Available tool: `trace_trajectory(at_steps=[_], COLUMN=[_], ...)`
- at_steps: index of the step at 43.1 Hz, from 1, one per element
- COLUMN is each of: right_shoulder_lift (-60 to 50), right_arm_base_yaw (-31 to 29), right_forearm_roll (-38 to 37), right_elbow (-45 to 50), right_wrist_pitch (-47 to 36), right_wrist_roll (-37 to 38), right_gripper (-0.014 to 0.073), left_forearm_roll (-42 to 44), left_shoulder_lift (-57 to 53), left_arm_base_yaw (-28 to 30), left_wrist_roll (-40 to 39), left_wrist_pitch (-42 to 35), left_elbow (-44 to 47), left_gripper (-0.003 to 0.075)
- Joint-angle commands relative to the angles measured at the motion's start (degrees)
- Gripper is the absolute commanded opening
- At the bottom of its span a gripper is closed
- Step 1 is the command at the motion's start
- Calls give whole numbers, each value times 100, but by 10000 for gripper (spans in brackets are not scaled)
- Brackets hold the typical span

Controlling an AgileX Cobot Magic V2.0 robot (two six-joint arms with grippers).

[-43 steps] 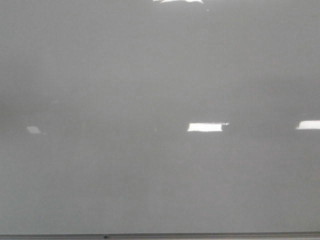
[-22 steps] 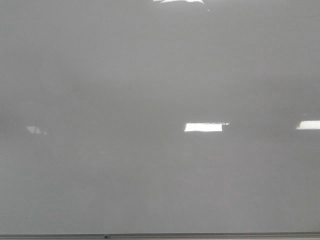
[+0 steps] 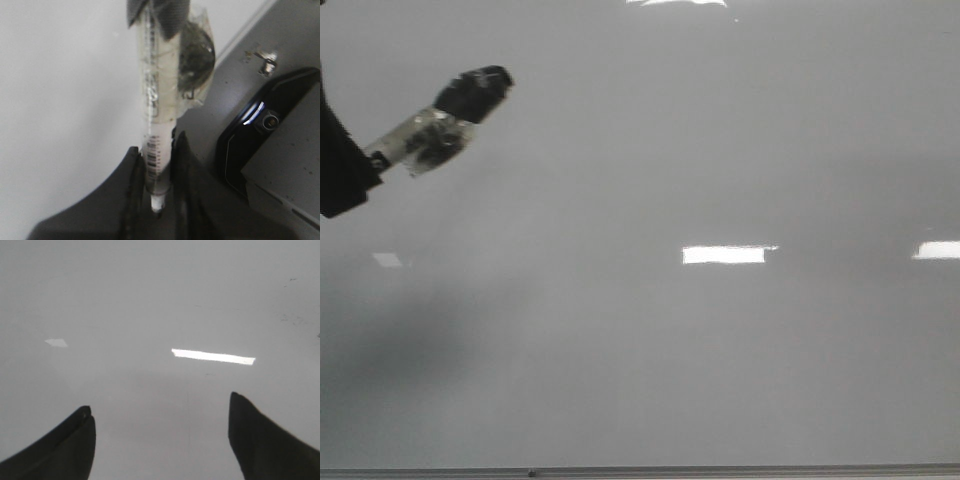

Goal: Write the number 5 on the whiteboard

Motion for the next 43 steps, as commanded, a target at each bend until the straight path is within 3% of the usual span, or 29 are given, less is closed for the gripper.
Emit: trace_trajectory(at_steps=[1,8,16,20,30,37,43], right_shoulder_lift=[114,114,358,854,2620,3799,4634], right_arm_base_yaw=[-21,-21,-21,31,1153,1841,2151], right_forearm_roll=[-50,92,658,838,2971,3945,4421], right_elbow=[-188,-188,-718,-1222,-2336,-2810,-3219], right_wrist_pitch=[-481,-423,686,1429,2553,2669,2676], right_wrist_roll=[-28,-28,-239,-847,-3367,-4697,-5360], right_gripper=[572,572,572,572,572,572,572], left_forearm_roll=[-218,-240,-240,-240,-277,-277,-277], left_shoulder_lift=[-181,-181,-181,-181,-181,-181,-181], left_arm_base_yaw=[-780,-1650,-1824,-1824,-1824,-1824,-1824], left_wrist_roll=[336,429,605,692,795,795,795], left_wrist_pitch=[185,618,828,839,782,757,746], left_elbow=[-296,-583,-787,-799,-799,-799,-799], left_gripper=[-20,-20,-20,-20,-20,-20,-20])
